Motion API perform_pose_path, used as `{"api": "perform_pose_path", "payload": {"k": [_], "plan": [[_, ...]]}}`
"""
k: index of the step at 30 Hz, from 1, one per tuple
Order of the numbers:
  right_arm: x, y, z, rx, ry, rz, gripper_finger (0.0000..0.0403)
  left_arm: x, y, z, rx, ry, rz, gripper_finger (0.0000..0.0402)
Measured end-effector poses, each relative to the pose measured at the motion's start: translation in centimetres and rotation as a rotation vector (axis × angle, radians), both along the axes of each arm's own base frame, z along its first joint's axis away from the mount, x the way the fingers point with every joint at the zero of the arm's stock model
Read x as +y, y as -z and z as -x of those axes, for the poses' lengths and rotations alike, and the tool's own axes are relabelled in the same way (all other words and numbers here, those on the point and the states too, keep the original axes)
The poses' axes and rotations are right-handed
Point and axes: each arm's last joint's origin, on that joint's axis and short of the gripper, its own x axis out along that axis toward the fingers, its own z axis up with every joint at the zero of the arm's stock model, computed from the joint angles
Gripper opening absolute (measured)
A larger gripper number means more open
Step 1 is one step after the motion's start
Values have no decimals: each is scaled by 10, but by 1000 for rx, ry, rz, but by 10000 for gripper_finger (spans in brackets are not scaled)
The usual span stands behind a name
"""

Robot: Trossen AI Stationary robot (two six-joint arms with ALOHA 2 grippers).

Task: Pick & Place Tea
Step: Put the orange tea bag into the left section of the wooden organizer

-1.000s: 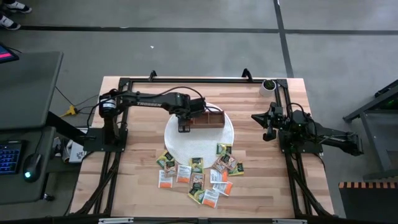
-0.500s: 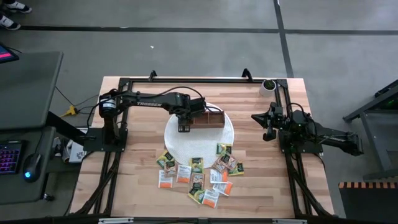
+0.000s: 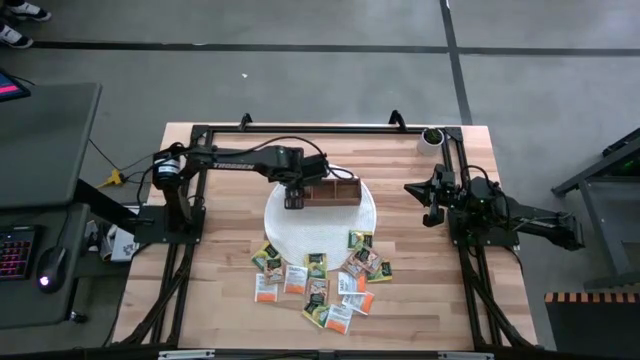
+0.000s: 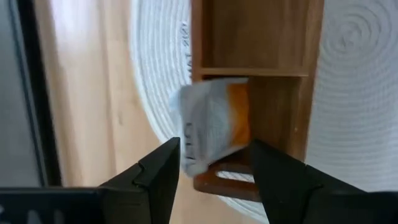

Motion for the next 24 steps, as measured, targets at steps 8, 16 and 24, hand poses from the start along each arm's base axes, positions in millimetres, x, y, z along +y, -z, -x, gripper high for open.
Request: {"api": "perform_pose_path", "payload": {"k": [8, 16, 24], "plan": [[0, 0, 0, 0, 0, 0, 12, -11, -29, 14, -46, 6, 30, 188], [0, 0, 0, 0, -1, 0, 12, -51, -50, 33, -66, 86, 381, 188], [0, 0, 0, 0, -1, 0, 12, -87, -49, 30, -92, 125, 576, 188]]}}
